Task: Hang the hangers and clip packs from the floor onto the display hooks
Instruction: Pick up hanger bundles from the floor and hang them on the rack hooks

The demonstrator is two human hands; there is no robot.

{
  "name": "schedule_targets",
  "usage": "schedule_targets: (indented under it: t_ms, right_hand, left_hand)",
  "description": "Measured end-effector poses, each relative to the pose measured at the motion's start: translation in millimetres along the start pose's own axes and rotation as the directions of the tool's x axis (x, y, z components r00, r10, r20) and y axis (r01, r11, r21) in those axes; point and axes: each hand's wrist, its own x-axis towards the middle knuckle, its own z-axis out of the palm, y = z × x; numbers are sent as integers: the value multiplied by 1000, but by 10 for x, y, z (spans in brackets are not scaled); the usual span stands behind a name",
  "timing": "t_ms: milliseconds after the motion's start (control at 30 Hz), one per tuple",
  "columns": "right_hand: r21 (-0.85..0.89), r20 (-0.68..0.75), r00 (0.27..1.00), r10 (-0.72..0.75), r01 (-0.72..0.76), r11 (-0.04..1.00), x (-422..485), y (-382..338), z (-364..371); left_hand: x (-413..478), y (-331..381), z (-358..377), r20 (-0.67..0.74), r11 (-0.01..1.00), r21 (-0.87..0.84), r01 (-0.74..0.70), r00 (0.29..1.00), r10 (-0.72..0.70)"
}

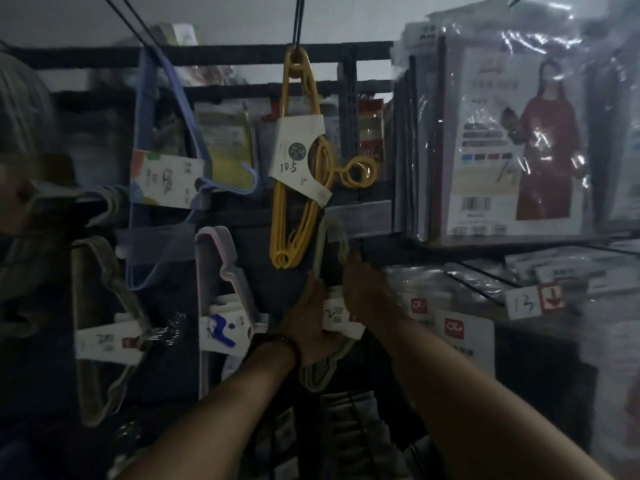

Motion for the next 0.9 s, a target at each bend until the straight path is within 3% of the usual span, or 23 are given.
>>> schedule_targets:
  t_ms: [100, 300, 467, 567, 633, 767, 900]
  right_hand:
    - [31, 39, 999, 25, -26, 999, 163, 53, 102]
    - [82, 220, 971, 91, -112, 990, 292, 43, 54]
    - [17, 161, 979, 124, -129, 992, -73, 7, -6]
    - [110, 31, 994, 102, -104, 988, -500, -129, -89]
    - [185, 18, 997, 80, -82, 979, -856, -345, -167]
    - [109, 121, 990, -67, 54, 993, -1657, -969, -198]
    - [177, 307, 915, -262, 215, 960, -2763, -1925, 172]
  left_hand:
    - [103, 26, 25, 102, 986, -117, 121, 989, -109]
    - [191, 128, -54, 172, 980, -1, 201, 965, -198]
    - [-211, 287, -320, 208, 981, -91, 170, 967, -148]
    - [-729, 379, -582, 122, 990, -95, 103, 988, -91]
    - [-1187, 359, -741, 119, 988, -89, 128, 986, -117]
    - [-2350, 37, -1035, 86, 966, 89, 243, 964, -251]
    - [-3926, -496, -1331, 65, 890, 132, 437, 892, -447]
